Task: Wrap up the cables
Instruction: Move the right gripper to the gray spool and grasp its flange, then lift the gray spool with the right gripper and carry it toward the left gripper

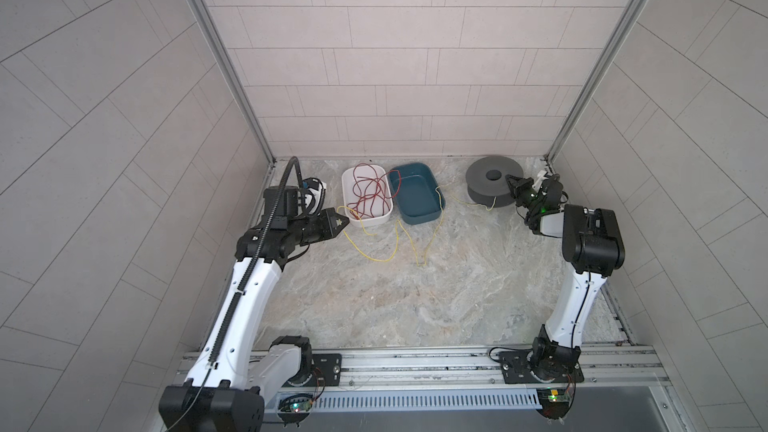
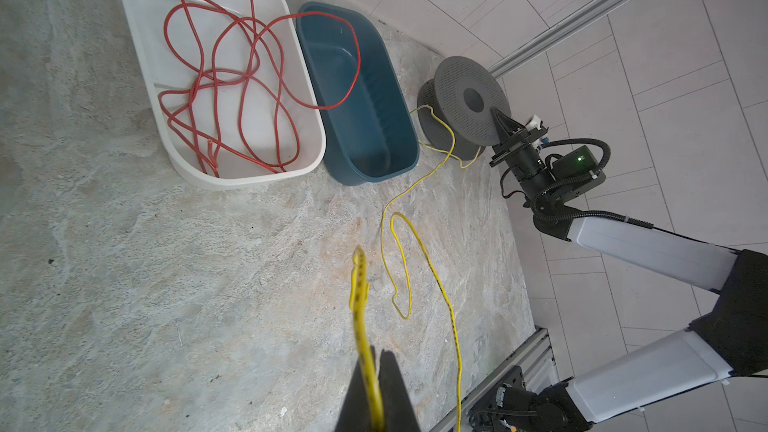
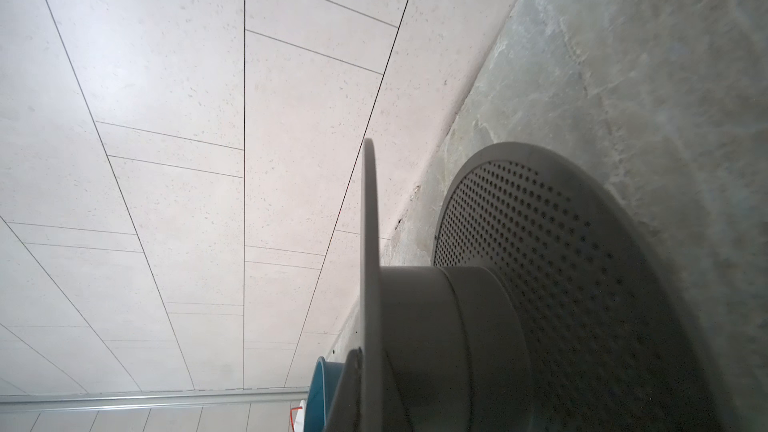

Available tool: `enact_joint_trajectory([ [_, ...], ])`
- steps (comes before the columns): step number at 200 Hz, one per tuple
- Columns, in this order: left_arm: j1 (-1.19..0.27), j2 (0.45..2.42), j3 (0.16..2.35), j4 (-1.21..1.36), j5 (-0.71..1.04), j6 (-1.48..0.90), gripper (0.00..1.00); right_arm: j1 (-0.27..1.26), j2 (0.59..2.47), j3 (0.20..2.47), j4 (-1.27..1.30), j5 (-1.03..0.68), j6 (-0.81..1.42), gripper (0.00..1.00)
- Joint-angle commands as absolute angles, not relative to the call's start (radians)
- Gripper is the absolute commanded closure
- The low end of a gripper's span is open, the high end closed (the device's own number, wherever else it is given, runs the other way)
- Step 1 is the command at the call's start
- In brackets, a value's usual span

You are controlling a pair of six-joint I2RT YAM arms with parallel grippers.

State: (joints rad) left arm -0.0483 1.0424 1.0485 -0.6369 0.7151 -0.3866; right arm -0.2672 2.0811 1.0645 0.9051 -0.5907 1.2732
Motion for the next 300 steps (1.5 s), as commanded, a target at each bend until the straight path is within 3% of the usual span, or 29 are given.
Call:
enact_joint_trajectory([
  [1, -0.052, 1.033, 1.036, -0.604, 0.759, -0.401, 1.0, -0.274, 2.019, 1.058, 0.817, -0.551, 1.237, 1.0],
  [59, -0.067, 1.009, 1.012, -0.577, 0.821, -0.392, 1.0, -0.266, 1.801, 1.128, 0.496, -0.536, 1.04, 1.0],
  [169, -0.243, 1.061, 0.988, -0.454, 0.878, -0.426, 1.0, -0.085, 1.323, 1.29, -0.172, -0.293, 0.619, 1.0],
  [243, -0.332, 1.128, 0.996, -0.465, 0.782, -0.378, 1.0, 0.151, 1.222, 1.424, -0.511, -0.284, 0.541, 1.0],
  [269, -0.334, 1.133, 1.004, -0.502, 0.765, -0.347, 1.0, 0.26, 1.193, 1.439, -0.587, -0.184, 0.48, 1.0],
  [300, -0.334, 1.141, 1.026, -0.598, 0.724, -0.278, 1.0, 0.269, 1.18, 1.49, -0.631, -0.117, 0.422, 1.0],
])
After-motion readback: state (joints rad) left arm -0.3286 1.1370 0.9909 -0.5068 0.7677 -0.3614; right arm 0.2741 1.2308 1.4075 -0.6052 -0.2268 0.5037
